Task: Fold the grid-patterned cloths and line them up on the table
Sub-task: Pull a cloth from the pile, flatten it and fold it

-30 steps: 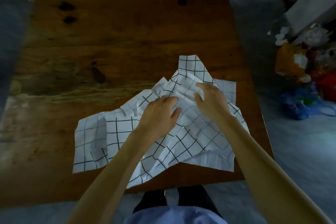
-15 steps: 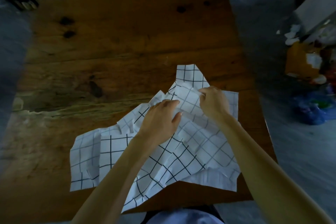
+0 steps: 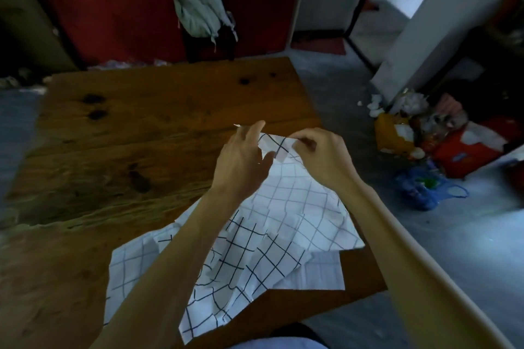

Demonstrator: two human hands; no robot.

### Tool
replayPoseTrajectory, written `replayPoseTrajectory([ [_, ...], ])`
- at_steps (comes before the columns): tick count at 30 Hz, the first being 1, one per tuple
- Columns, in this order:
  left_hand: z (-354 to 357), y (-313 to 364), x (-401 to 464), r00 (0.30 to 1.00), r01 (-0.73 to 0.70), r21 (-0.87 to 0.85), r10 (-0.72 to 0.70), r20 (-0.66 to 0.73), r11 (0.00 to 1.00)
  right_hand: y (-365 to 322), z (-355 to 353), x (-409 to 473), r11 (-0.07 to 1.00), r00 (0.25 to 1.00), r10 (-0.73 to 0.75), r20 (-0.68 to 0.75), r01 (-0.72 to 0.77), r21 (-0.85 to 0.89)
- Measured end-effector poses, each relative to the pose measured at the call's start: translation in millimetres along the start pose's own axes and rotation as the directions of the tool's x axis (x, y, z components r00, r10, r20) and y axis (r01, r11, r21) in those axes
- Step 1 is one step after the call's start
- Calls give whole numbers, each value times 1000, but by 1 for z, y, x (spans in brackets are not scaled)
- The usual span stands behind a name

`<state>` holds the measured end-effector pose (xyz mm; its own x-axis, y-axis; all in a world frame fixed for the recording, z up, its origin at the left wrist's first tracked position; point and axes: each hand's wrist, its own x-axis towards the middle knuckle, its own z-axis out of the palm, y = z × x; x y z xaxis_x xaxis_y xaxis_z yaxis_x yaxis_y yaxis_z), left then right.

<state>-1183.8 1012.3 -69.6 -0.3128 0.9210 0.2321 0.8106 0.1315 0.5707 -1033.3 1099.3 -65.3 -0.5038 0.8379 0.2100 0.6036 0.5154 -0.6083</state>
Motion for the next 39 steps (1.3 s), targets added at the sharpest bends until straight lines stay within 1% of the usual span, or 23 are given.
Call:
replayPoseTrajectory([
  [2,-4,7,-5,995,3,-47,-7,-103,999,-11,-7,-5,1000,999,-3,-35,3,6],
  [4,-8,9,-10,989,-22,-103,7,-148,994,-20,-14,-8,1000,998,-21,-60,21,9],
  [7,-10,8,-16,993,-21,-161,2,-115,987,-34,-22,-9,998,997,-41,-68,44,39],
  [9,-15,12,-20,990,93,-332,-122,-66,939,-40,-26,-11,996,996,-70,-54,73,58],
  [10,-18,14,-20,975,189,-462,-221,-15,866,-43,-27,-12,993,996,-89,-29,91,73],
  [12,-22,16,-15,904,375,-682,-410,120,627,-47,-26,-15,988,991,-127,46,122,95],
  [13,-22,16,-11,866,427,-745,-470,172,513,-48,-25,-17,985,986,-146,78,138,104],
  [14,-23,16,-8,834,461,-773,-510,210,435,-47,-23,-18,981,981,-166,101,154,118],
  [16,-24,19,-3,772,537,-773,-565,290,338,-41,-18,-19,973,972,-198,129,179,144],
  [19,-23,31,-3,675,631,-757,-602,427,170,-24,-16,-19,969,960,-217,176,191,155],
  [20,-23,34,-4,652,648,-748,-611,448,144,-19,-15,-19,967,954,-226,199,195,163],
  [21,-21,35,-4,642,668,-726,-620,452,163,-15,-15,-19,965,945,-237,225,201,171],
  [23,-18,36,-5,636,709,-660,-632,443,250,-10,-14,-19,955,919,-276,283,228,191],
  [25,-15,34,-7,629,730,-609,-654,420,310,-5,-11,-20,941,875,-324,359,260,215],
  [27,-14,32,-12,642,728,-576,-667,380,373,2,-8,-20,937,838,-335,430,248,248],
  [28,-14,30,-15,666,712,-560,-663,343,425,4,-8,-19,937,834,-330,442,230,264],
  [29,-16,27,-18,701,688,-522,-649,295,504,6,-7,-17,938,840,-321,438,218,270],
  [30,-20,25,-21,748,651,-453,-614,251,608,7,-7,-15,937,849,-318,423,214,275],
  [32,-31,22,-31,837,546,-308,-502,215,779,4,-7,-7,933,860,-323,395,218,287],
  [33,-38,22,-36,870,490,-271,-448,204,829,-1,-6,-2,928,859,-329,391,218,302],
  [36,-57,17,-49,919,388,-230,-354,175,893,-19,3,11,923,850,-345,398,228,311],
  [38,-67,13,-58,930,351,-195,-316,186,916,-34,13,17,931,805,-347,482,230,285],
  [39,-72,9,-62,932,338,-184,-301,203,923,-42,19,20,934,761,-351,545,241,264],
])
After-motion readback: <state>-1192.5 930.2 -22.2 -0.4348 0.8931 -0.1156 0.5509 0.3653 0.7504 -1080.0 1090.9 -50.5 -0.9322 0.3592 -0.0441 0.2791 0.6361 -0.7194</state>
